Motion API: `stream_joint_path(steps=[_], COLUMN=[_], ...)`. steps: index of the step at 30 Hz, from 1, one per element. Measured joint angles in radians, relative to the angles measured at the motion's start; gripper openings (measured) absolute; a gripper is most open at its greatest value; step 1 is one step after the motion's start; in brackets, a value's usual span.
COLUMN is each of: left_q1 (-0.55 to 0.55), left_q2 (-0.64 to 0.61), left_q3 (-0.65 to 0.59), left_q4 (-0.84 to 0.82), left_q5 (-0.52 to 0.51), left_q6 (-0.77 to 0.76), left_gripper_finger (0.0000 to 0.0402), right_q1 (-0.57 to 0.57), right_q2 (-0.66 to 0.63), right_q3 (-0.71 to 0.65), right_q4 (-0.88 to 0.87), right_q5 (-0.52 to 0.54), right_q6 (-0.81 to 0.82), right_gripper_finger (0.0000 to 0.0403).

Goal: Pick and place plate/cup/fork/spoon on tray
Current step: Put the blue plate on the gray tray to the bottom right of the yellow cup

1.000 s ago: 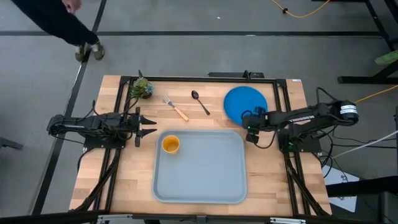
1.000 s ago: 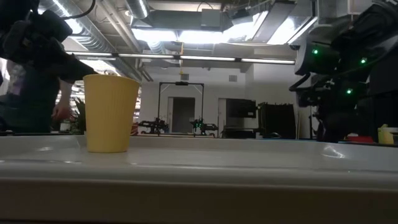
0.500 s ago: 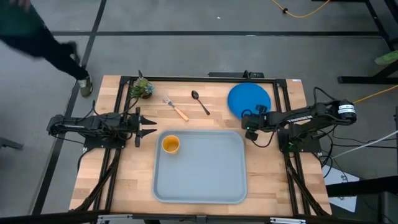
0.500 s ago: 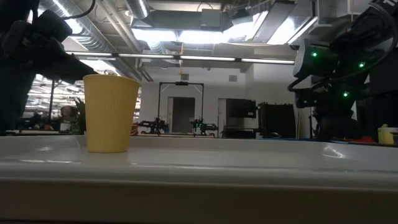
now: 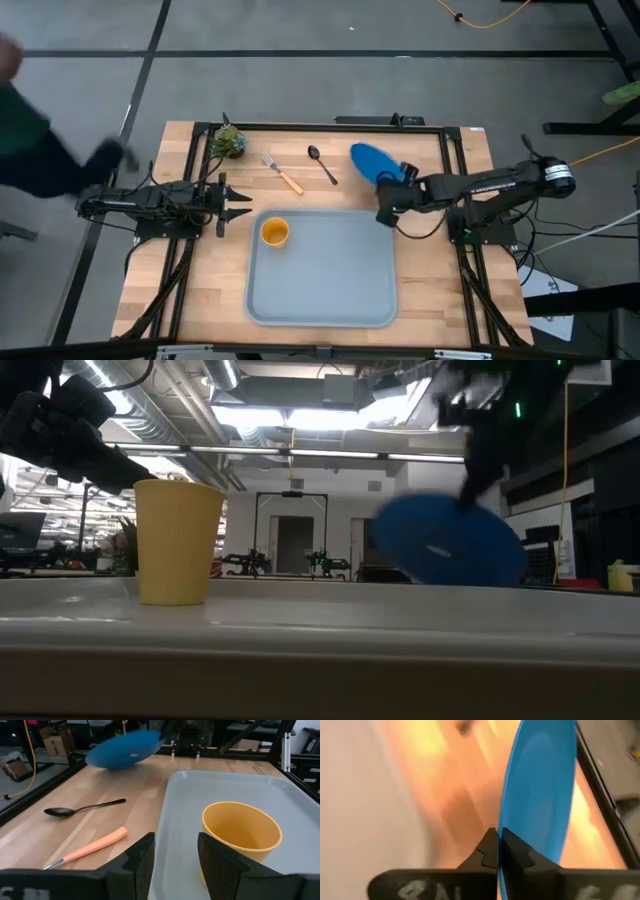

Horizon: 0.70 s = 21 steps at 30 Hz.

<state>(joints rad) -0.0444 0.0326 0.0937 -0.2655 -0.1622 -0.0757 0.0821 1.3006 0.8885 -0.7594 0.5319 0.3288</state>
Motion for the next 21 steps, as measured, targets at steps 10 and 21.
stream_joint_path(steps=[10,21], left_q1=[0.0,0.0], left_q2=[0.0,0.0], left_q3=[0.0,0.0], left_q4=[0.0,0.0], left_q5=[0.0,0.0], left_q6=[0.0,0.0], left_gripper_finger=[0.0143,0.0143], right_q1=[0.353,0.663], right_q2=[0.068,0.367], right_q3=[0.34,0.453], right_q4=[0.016,-0.046], right_q5=[-0.068,-0.167], right_q6=[0.116,0.029], right_gripper_finger=[0.0004,0.0004])
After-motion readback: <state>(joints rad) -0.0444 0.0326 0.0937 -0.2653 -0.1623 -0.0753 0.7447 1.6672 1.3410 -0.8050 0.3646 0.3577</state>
